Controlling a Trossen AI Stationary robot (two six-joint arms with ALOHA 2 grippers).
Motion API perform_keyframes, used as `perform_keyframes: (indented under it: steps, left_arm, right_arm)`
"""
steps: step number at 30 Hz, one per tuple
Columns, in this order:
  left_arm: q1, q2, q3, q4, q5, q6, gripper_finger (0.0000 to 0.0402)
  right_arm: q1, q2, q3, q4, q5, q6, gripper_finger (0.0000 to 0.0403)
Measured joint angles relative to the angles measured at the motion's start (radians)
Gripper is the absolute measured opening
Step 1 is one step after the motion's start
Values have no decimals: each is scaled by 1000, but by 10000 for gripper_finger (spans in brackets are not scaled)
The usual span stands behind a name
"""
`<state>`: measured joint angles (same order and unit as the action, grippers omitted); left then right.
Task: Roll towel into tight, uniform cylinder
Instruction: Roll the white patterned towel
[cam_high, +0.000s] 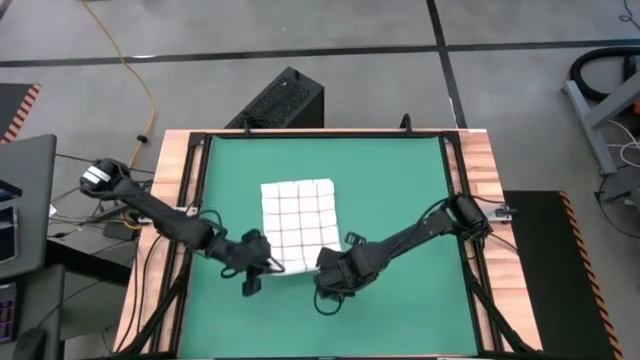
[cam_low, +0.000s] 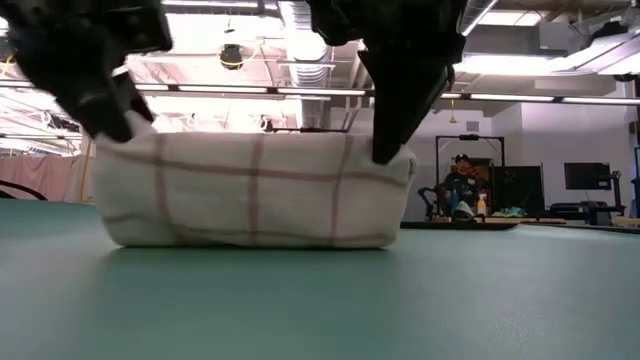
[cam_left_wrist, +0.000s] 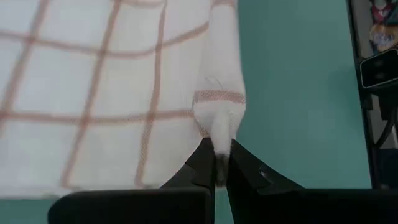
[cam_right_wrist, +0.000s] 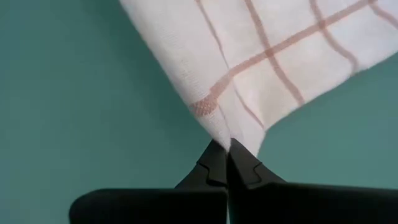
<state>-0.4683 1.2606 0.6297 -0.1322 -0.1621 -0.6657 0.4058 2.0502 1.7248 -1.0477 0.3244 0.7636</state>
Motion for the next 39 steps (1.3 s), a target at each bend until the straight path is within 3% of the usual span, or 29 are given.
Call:
perform_keyframes:
  steps: [7, 14, 18, 31, 39]
  left_arm:
    - [-57, 0, -80, 39, -9, -129, 5]
    - [-46, 0, -82, 102, -43, -145, 6]
    - [-23, 0, -82, 99, -50, -152, 6]
    - [14, 0, -82, -42, -72, -228, 6]
    - [14, 1, -105, -30, -78, -238, 6]
  right_arm:
    - [-16, 0, 1, 83, -84, -58, 4]
    - [-84, -2, 1, 115, -129, -107, 4]
    - [-135, 3, 1, 108, -206, -146, 4]
    - [-167, 57, -11, 116, -225, -240, 4]
    - [-181, 93, -52, 151, -237, -243, 4]
